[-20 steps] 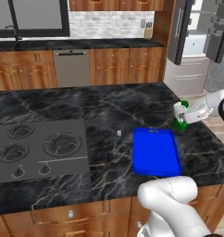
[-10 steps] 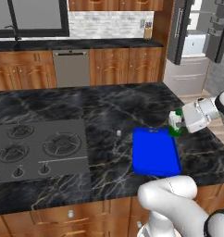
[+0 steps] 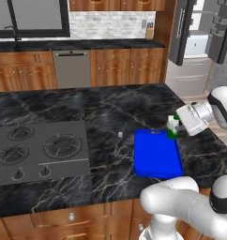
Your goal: Take out the milk from the fridge and place it on the tray on the counter. Then take the sugar cube near the tray and place it in the tray.
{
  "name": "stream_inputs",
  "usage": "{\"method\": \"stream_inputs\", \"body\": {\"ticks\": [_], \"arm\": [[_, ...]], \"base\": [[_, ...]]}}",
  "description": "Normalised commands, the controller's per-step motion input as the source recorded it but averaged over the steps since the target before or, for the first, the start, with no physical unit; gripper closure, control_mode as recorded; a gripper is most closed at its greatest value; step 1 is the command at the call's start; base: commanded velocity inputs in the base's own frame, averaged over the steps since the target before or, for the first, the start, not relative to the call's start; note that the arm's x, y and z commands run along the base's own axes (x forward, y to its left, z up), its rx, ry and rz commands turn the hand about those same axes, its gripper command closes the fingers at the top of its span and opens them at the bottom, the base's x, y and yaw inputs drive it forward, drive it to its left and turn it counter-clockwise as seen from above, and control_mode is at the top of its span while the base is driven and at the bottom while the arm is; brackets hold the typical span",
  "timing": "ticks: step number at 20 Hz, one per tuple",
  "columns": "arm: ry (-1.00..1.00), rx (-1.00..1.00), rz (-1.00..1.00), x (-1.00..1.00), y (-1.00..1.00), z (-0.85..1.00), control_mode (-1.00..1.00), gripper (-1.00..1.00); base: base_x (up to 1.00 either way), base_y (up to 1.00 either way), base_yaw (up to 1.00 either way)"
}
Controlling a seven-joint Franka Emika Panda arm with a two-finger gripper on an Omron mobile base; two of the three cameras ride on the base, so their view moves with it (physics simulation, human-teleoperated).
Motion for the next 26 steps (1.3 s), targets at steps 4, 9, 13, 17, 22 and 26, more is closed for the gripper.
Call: {"method": "stream_inputs", "body": {"ticks": [4,9,13,17,22,26], "arm": [[-0.06,0.00,0.01,0.24,-0.03,-0.44,-1.00,1.00],[-0.02,0.00,0.00,0.04,-0.07,-0.49,-1.00,1.00],[0.00,-0.01,0.00,0.17,-0.09,-0.47,-1.00,1.00],[0.04,-0.01,0.00,0.26,-0.04,-0.39,-1.00,1.00],[0.00,0.00,0.01,0.21,-0.13,-0.35,-1.00,1.00],[0.00,0.00,0.02,0.20,-0.14,-0.34,-1.00,1.00]], "base": [[0.00,0.00,0.00],[0.00,0.00,0.00],[0.00,0.00,0.00],[0.00,0.00,0.00],[0.00,0.00,0.00],[0.00,0.00,0.00]]}}
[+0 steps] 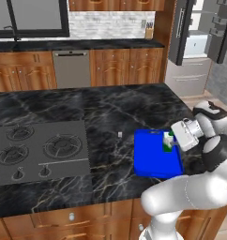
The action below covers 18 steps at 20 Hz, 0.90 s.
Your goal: Take out the milk from the fridge and place it on the tray on the counter. Then take the sugar cube near the tray and place it in the tray.
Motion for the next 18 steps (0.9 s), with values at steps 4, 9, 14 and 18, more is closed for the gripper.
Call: {"method": "stream_inputs", "body": {"ticks": [4,9,14,18], "arm": [[0.03,0.00,0.00,0.20,-0.01,-0.29,-1.00,1.00],[0.07,0.00,0.01,0.18,0.00,-0.19,-1.00,1.00],[0.03,0.00,0.03,0.20,-0.09,-0.28,-1.00,1.00],[0.00,0.00,0.02,0.15,-0.08,-0.32,-1.00,1.00]], "base": [[0.00,0.00,0.00],[0.00,0.00,0.00],[0.00,0.00,0.00],[0.00,0.00,0.00]]}}
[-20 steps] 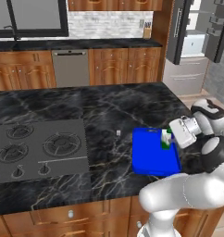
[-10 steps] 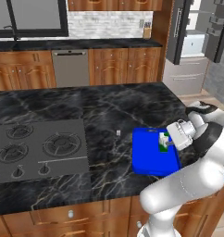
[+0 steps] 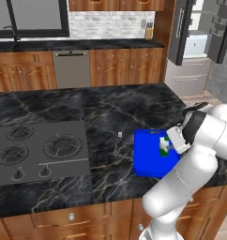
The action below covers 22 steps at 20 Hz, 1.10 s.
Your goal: Take out the milk from the fridge and place it on the tray on the counter. Then take the sugar cube near the tray and place it in the tray.
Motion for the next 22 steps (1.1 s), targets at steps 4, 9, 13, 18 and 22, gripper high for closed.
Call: {"method": "stream_inputs", "body": {"ticks": [4,9,13,18,22], "arm": [[0.00,0.00,0.02,0.14,-0.06,-0.34,-1.00,1.00],[0.00,0.00,0.01,0.10,-0.07,-0.36,-1.00,-1.00],[0.00,0.00,0.00,0.16,-0.06,-0.38,-1.00,-1.00],[0.00,0.00,0.02,0.04,-0.07,-0.16,-1.00,-1.00],[-0.02,0.00,0.03,0.00,-0.02,0.00,-1.00,-1.00]], "base": [[0.00,0.00,0.00],[0.00,0.00,0.00],[0.00,0.00,0.00],[0.00,0.00,0.00],[0.00,0.00,0.00]]}}
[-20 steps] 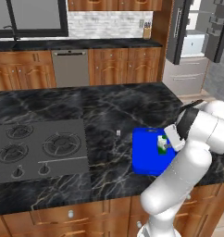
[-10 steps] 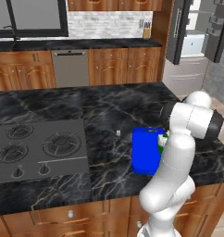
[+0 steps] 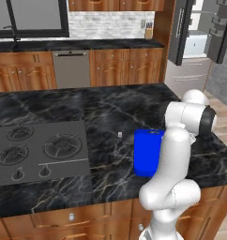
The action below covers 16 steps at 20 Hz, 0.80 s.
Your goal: Take out the milk from the fridge and place it on the tray on the counter. Then take the sugar cube near the tray and place it in the tray.
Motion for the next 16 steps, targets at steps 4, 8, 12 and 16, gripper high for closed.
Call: {"method": "stream_inputs", "body": {"ticks": [4,8,12,16], "arm": [[-0.04,0.01,0.01,-0.08,-0.09,0.05,-1.00,-1.00],[-0.10,0.02,0.00,-0.13,-0.05,0.31,-1.00,-1.00],[-0.25,0.01,0.00,0.00,0.00,0.37,-1.00,-1.00],[-0.24,0.00,0.00,-0.06,0.16,0.42,-1.00,-1.00]], "base": [[0.00,0.00,0.00],[0.00,0.00,0.00],[0.00,0.00,0.00],[0.00,0.00,0.00]]}}
